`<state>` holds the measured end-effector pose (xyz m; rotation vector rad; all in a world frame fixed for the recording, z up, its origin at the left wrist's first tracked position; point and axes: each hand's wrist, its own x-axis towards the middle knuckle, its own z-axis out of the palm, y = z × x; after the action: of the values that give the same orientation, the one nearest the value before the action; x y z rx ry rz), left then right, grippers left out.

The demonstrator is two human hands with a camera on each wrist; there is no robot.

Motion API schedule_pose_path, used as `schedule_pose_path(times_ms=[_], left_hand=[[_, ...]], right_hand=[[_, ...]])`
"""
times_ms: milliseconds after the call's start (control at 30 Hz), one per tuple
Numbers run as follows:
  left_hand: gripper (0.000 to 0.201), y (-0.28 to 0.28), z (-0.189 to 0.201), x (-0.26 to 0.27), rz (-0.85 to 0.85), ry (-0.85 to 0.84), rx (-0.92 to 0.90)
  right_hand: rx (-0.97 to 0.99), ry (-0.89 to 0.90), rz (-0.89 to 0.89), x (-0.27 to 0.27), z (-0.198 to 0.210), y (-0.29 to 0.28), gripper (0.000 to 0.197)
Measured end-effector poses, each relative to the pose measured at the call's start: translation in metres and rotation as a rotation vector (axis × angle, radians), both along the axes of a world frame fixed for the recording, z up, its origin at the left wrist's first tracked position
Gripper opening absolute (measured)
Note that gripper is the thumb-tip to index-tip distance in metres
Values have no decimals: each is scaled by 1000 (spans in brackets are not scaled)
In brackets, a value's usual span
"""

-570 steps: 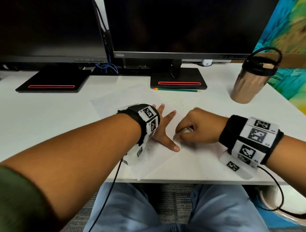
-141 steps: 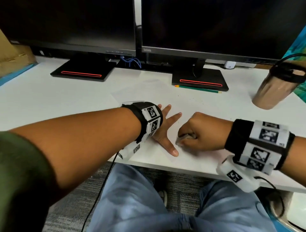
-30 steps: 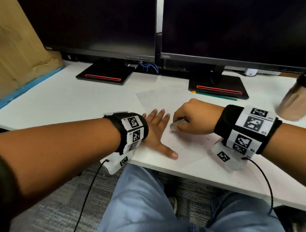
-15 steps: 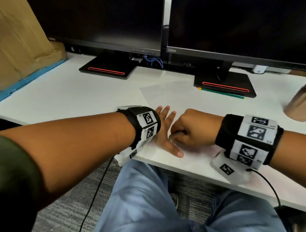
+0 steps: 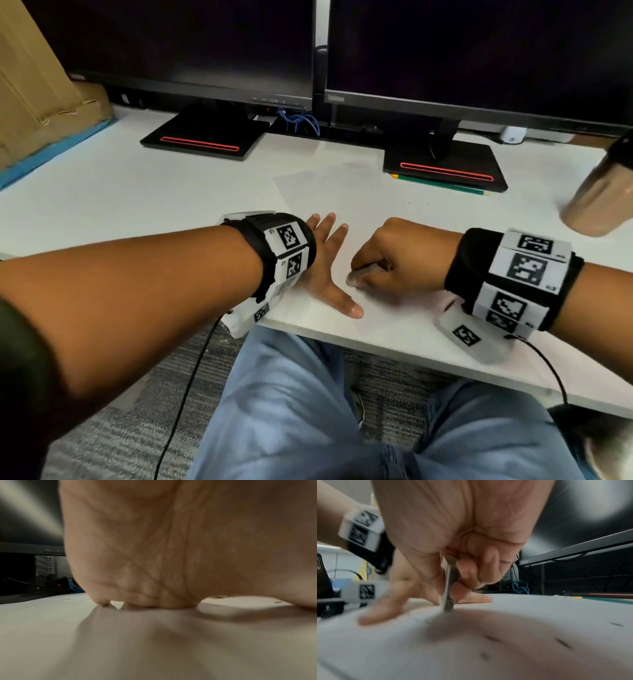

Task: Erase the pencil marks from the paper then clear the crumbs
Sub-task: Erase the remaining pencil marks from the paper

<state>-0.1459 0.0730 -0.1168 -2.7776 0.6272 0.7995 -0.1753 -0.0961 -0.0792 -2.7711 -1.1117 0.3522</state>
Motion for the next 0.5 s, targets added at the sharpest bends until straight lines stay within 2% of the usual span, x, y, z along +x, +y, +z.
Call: schedule_pose_path(times_ms=[67,200,333,433,500], left_hand=[[147,0,0,0,4,8,-2],[146,-1,0,1,-2,0,7],[152,0,-1,2,0,5,9],[153,0,-1,2,-3,8,18],[153,-1,0,2,-2,4,17]], right_hand=[[-42,79,36,-3,3,0,28],[28,-11,-15,-5,-2,-3,33],[-35,102,49,-10,4,-3,30],[22,11,4,-10,-1,-4,36],[25,65,-31,-10,-1,-9,30]])
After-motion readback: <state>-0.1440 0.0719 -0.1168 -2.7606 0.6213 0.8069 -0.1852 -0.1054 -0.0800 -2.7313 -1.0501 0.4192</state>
